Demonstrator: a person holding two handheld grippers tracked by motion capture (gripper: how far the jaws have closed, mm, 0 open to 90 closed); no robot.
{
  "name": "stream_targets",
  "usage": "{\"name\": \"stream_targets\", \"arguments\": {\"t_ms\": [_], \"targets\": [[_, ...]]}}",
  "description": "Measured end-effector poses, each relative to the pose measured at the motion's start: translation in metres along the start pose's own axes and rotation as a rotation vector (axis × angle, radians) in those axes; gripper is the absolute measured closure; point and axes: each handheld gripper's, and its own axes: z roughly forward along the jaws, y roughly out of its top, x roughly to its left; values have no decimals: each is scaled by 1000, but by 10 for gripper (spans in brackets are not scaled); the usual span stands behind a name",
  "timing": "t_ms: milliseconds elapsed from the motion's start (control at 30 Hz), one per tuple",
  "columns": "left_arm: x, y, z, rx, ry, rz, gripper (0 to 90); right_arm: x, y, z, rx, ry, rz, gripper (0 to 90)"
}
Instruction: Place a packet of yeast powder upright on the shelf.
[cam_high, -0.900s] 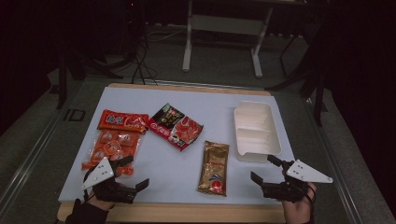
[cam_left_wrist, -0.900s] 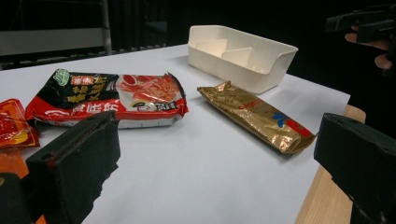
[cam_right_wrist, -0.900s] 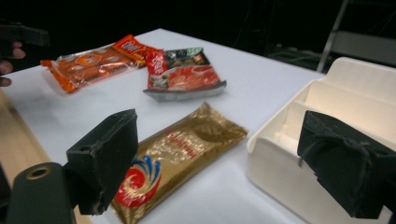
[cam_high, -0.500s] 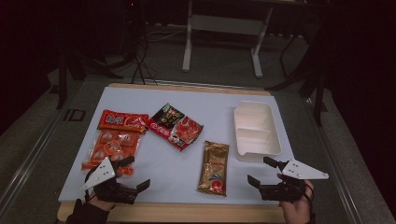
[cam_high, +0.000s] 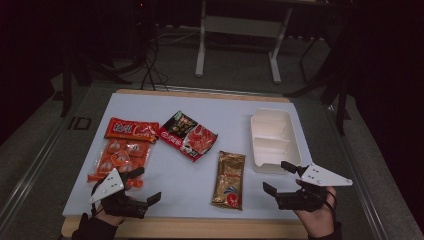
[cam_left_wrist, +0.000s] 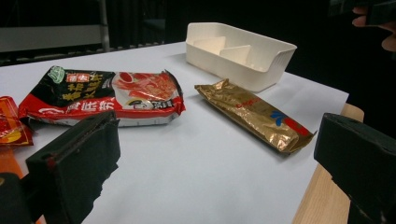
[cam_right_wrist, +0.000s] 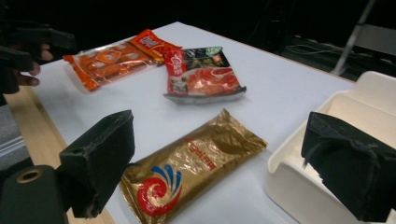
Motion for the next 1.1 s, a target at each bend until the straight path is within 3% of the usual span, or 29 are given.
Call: {"name": "stream_targets", "arguments": {"t_ms": [333,533,667,700,1100], "targets": [[0,0,1,-1,-2,-6,7,-5,17,9,4,-18,15,103],[1,0,1,1,-3,-8,7,-6,31,20,16,-38,-23,134],[1,0,2,1,-4,-10,7,-8,39,29,29,-45,-23,143],[1,0,2,0,-5,-11,7,-9,42,35,51,-28,-11,140],[1,0,2,2,-9,-8,7,-17,48,70,93,-46,3,145]]}}
